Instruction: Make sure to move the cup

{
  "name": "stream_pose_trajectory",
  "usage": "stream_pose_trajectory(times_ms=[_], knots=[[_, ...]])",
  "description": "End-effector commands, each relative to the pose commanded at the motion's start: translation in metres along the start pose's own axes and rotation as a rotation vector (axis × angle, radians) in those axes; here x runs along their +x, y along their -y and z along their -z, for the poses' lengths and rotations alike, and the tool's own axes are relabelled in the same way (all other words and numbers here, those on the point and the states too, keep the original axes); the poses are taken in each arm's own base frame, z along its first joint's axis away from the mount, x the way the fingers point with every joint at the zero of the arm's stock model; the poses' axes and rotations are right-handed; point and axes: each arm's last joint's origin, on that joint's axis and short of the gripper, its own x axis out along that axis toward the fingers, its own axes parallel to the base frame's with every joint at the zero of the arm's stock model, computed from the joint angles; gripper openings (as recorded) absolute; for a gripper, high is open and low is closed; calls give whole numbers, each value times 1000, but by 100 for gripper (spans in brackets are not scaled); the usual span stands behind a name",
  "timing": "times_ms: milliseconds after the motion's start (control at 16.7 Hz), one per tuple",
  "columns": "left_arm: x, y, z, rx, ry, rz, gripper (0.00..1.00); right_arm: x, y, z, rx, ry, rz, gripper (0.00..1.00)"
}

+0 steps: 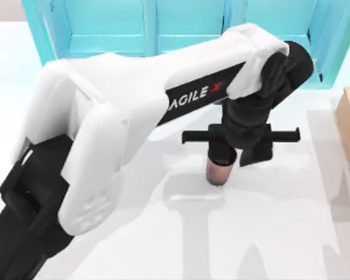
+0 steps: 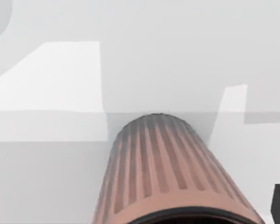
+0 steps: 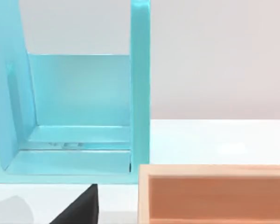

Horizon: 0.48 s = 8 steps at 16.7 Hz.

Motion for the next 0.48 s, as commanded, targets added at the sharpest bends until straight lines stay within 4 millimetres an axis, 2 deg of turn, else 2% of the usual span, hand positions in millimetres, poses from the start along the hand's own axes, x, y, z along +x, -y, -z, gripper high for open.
stream_pose_trajectory(times_ms=[60,120,480], knots=[[0,0,0,0,0,0,2,0,0,0,0,0,0,100],[0,0,0,0,0,0,0,0,0,0,0,0,0,100],[0,0,0,0,0,0,0,0,0,0,0,0,0,100]])
